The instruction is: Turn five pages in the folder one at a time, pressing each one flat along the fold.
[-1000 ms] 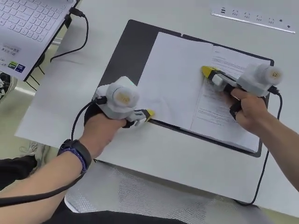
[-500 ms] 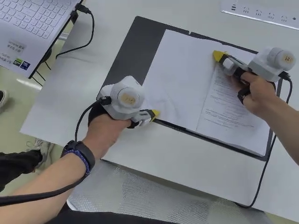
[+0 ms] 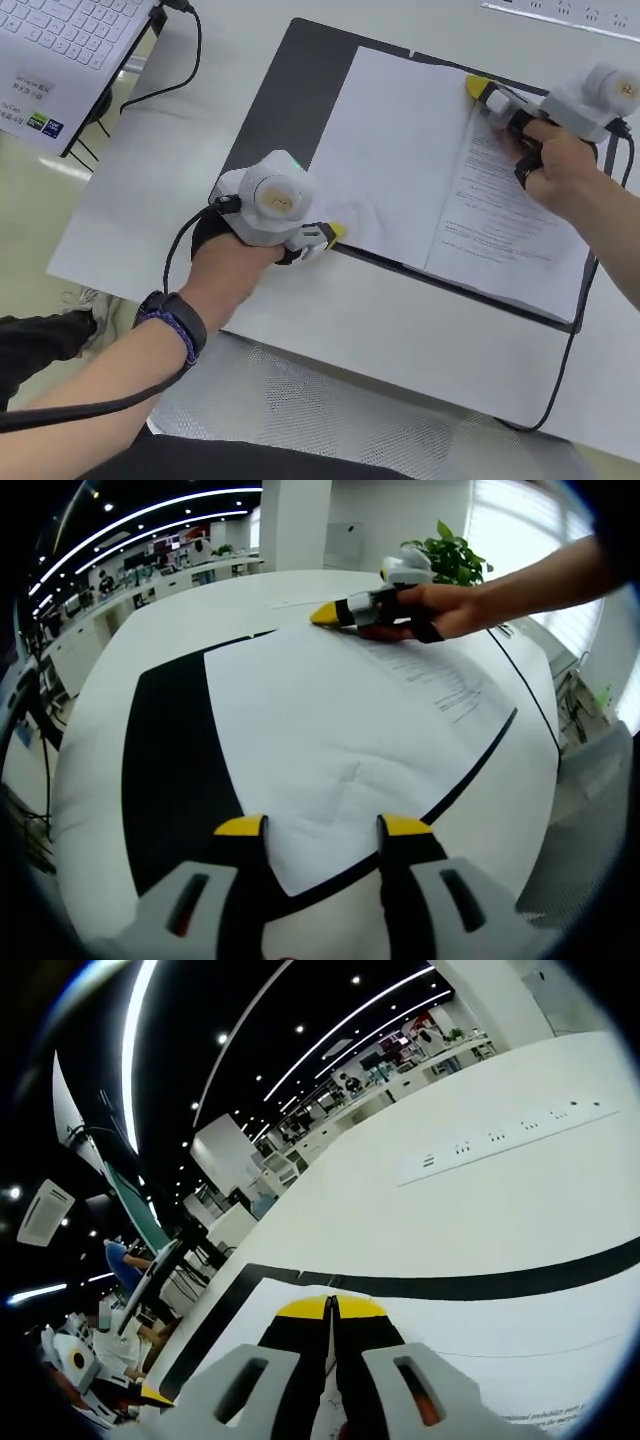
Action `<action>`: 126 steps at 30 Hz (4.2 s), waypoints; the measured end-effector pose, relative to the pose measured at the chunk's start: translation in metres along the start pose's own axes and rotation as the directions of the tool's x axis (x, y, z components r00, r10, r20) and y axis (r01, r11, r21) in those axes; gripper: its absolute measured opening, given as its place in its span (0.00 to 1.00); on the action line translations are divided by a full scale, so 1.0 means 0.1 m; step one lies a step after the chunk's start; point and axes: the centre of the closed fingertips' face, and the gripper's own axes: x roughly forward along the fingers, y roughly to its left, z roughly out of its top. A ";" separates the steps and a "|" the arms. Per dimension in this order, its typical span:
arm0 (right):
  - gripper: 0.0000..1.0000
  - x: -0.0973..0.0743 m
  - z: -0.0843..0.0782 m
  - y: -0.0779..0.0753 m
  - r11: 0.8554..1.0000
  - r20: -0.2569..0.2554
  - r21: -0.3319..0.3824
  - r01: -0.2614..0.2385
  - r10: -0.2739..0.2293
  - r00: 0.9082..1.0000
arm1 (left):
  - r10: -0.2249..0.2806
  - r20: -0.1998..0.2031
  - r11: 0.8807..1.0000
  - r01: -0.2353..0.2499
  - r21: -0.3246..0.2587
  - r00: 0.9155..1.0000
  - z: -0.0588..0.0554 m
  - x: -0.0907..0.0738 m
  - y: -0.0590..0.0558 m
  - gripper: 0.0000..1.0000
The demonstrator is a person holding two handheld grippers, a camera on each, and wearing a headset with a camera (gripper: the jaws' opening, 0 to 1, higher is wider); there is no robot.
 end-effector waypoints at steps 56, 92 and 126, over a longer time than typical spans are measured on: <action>0.00 -0.85 -0.83 0.84 0.992 -0.061 -0.015 -0.123 0.122 0.991 | -0.011 0.004 1.000 0.011 0.014 1.000 0.05 -0.02 -0.06 0.41; 0.00 -1.46 -1.59 1.37 0.968 -0.239 -0.062 -0.243 0.222 0.945 | -0.014 0.010 1.000 0.014 0.020 1.000 0.04 -0.02 -0.06 0.43; 0.04 -1.76 -1.73 1.29 0.981 -0.223 -0.024 -0.193 0.183 0.958 | -0.026 0.002 1.000 0.026 0.016 1.000 0.01 -0.06 -0.09 0.46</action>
